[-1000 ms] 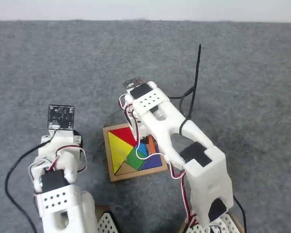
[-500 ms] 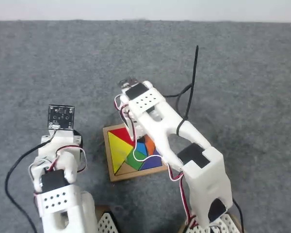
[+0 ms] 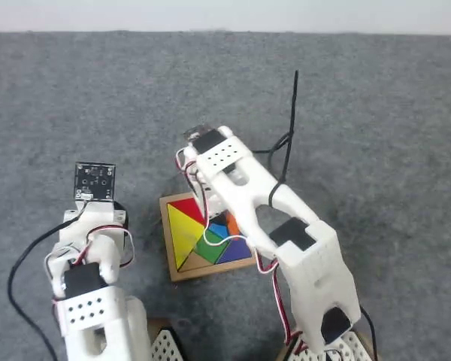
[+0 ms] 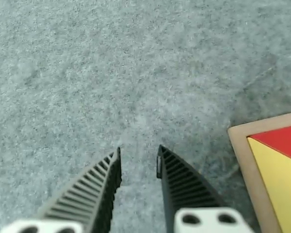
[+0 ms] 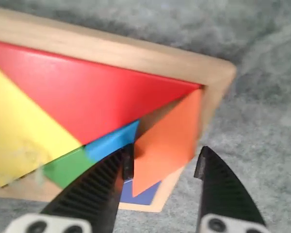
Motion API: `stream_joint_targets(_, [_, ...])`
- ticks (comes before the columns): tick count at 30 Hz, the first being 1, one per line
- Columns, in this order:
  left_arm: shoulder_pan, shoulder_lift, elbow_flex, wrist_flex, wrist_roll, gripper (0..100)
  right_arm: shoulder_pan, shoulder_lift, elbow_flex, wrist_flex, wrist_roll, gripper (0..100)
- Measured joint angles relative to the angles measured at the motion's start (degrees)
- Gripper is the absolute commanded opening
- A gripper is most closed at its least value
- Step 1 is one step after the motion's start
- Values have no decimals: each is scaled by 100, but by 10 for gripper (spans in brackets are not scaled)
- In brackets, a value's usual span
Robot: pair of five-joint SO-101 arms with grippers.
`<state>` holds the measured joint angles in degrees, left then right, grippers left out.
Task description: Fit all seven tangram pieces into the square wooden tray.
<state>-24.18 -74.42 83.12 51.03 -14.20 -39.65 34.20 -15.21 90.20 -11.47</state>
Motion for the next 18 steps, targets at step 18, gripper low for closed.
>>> stream_joint_targets(18, [0, 0, 0, 0, 0, 115, 255, 0, 9, -18, 325, 117])
